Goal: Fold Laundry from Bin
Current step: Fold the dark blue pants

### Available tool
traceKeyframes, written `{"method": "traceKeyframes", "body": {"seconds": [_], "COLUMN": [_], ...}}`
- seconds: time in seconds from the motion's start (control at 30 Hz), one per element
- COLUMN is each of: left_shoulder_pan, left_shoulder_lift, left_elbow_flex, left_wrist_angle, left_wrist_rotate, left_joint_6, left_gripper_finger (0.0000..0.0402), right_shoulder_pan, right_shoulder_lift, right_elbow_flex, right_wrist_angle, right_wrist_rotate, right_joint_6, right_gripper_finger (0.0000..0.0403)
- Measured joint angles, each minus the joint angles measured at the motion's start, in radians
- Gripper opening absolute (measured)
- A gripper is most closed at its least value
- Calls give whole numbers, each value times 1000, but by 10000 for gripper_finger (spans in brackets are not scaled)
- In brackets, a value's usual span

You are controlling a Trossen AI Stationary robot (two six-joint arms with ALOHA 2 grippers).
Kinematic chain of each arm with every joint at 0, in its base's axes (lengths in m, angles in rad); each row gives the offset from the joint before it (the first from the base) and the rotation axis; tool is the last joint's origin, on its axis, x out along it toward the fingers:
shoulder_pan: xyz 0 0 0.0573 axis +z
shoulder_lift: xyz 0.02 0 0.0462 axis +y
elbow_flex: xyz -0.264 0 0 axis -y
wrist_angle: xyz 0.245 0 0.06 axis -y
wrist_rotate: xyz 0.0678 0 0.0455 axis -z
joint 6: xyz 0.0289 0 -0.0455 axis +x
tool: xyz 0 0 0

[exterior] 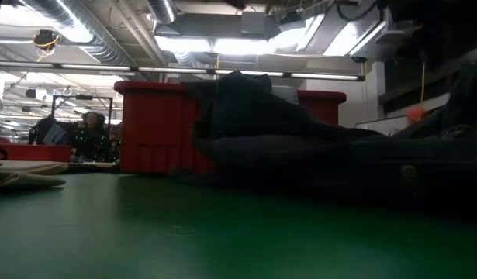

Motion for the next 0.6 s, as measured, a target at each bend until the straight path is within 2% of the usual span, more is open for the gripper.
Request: {"method": "traceKeyframes", "body": {"seconds": [0.2,0.33,0.5,0.6], "left_shoulder_pan": [81,171,320,400], "left_shoulder_lift": [-10,-10,-10,-10], "left_elbow_flex": [0,0,0,0], "left_wrist_angle": [-77,-86,-95,-161], "left_wrist_rotate": [-79,-119,-121,-122], "left_joint_6": [-35,-11,11,31], "left_gripper_finger": [183,182,182,182], "right_shoulder_pan": [0,1,1,1], "right_shoulder_lift": [-48,-66,-67,-67], "right_elbow_flex": [44,20,-30,-83], "right_wrist_angle": [142,284,410,468], "right_wrist_rotate": [55,57,57,57], "right_joint_6": [54,53,53,52], "right_gripper_finger": [188,188,188,188]}}
